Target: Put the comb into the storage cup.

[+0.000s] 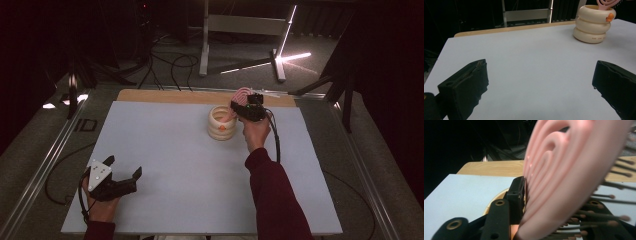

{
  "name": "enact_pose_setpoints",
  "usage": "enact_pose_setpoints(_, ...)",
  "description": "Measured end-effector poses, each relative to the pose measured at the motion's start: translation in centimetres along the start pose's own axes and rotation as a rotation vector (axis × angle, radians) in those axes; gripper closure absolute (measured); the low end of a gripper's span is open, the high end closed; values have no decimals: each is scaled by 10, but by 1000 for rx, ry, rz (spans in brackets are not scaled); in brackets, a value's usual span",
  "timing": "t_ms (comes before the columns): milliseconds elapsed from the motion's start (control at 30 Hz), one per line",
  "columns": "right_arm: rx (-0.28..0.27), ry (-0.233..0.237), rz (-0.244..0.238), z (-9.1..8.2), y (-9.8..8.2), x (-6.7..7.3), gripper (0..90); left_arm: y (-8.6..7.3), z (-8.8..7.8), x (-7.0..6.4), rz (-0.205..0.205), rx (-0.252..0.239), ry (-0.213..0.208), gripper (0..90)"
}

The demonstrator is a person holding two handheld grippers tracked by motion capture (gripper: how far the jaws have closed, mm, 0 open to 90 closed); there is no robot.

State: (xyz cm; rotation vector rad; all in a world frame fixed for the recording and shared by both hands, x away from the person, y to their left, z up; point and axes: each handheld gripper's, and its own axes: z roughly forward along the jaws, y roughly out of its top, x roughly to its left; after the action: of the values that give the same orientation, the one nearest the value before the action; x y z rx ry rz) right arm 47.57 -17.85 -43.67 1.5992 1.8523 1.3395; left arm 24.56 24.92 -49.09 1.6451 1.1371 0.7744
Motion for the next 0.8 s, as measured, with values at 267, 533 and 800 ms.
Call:
enact_pose_setpoints(267, 9, -11, -21, 0, -1, -2, 550, 0, 0, 0, 0, 0, 1, 8)
enact_pose_setpoints(533, 22, -14, -41, -1, -3, -4, 528, 0, -1, 1, -1, -1, 4, 8)
enact_pose_setpoints(800, 24, -18, -50, -4, -4, -5, 495, 0, -1, 1, -1, -1, 5, 8)
